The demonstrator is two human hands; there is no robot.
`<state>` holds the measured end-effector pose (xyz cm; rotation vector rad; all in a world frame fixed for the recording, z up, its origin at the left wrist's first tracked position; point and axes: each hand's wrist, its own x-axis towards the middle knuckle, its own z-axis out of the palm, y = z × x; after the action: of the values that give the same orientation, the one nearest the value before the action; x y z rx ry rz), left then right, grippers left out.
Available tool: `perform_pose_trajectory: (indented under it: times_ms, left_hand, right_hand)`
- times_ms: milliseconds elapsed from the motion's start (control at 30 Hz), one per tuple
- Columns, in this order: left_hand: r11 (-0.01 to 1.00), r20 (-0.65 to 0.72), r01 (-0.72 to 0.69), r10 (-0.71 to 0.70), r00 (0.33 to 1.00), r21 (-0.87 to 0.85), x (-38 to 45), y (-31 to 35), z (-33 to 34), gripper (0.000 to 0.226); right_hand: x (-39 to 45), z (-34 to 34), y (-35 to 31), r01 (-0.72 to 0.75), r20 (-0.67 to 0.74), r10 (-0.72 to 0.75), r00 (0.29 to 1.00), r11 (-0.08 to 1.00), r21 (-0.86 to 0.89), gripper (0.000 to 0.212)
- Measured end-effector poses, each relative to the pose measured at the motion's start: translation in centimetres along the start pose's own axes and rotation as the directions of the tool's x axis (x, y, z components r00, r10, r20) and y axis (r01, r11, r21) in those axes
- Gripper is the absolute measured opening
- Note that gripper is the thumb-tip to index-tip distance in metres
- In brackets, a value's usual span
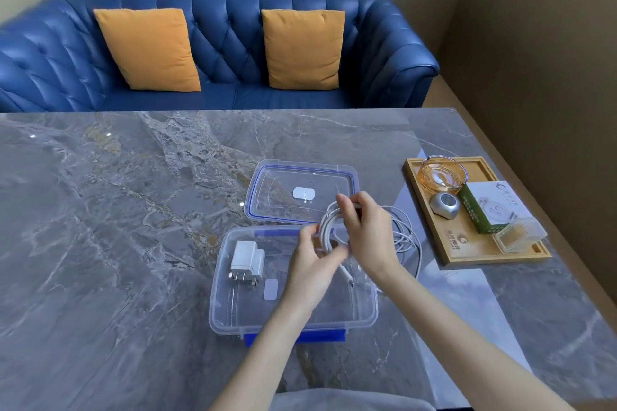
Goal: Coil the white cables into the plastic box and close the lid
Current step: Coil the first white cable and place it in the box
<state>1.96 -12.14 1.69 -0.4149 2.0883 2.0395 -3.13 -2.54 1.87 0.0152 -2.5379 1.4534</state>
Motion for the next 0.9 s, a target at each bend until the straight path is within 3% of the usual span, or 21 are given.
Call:
perform_pose_trajectory:
  times_ms: [167,267,367,533,633,700,800,900]
  left_hand:
    - [0.969,0.107,-0.122,0.101,0.989,0.216,-0.3,0.0,-1.4,0.008]
    - [0.945,0.165,-0.231,0.196,0.967,0.231,-0.1,0.2,-2.2,0.011]
    - [0.954,0.089,-0.268,0.258,0.962,0.137,-0.2,-0.2,-2.1,0.009]
    - [0.971,0.029,-0.188,0.194,0.981,-0.147,-0.5,-0.6,-0.6,0.024]
    - [0.977,-0.053,-0.133,0.126,0.991,-0.170,0.0,-0.1,-0.4,0.028]
    - [0.990,-0.106,-0.106,0.095,0.990,-0.096,0.6,0.1,-1.0,0.027]
    - [0.975,-0.086,-0.133,0.150,0.985,0.179,1.5,0.4,-2.1,0.029]
    - [0.890,-0.029,-0.150,0.180,0.983,0.430,1.9,0.8,-2.9,0.033]
  right_hand:
    - [0.1,-0.3,-0.1,0.018,-0.012,-0.018,1.000,1.000,-0.005,0.029]
    - [0.1,-0.4,-0.4,-0.029,-0.016,0.030,0.999,0.998,0.058,0.031]
    - [0.1,-0.4,-0.8,-0.106,-0.009,0.111,0.994,0.967,0.231,0.035]
    - [-0.1,0.0,-1.1,-0.194,0.019,0.207,0.978,0.876,0.442,0.034]
    - [-0.3,-0.1,-0.7,-0.142,0.043,0.136,0.990,0.931,0.336,0.031]
    - [0.0,-0.5,-0.4,-0.062,0.051,0.053,0.997,0.980,0.191,0.028]
    - [0.4,-1.5,-0.7,0.017,0.077,-0.020,0.997,0.999,0.035,0.028]
    - [0.3,-2.4,-1.6,-0.134,0.369,0.077,0.926,0.982,0.131,0.028]
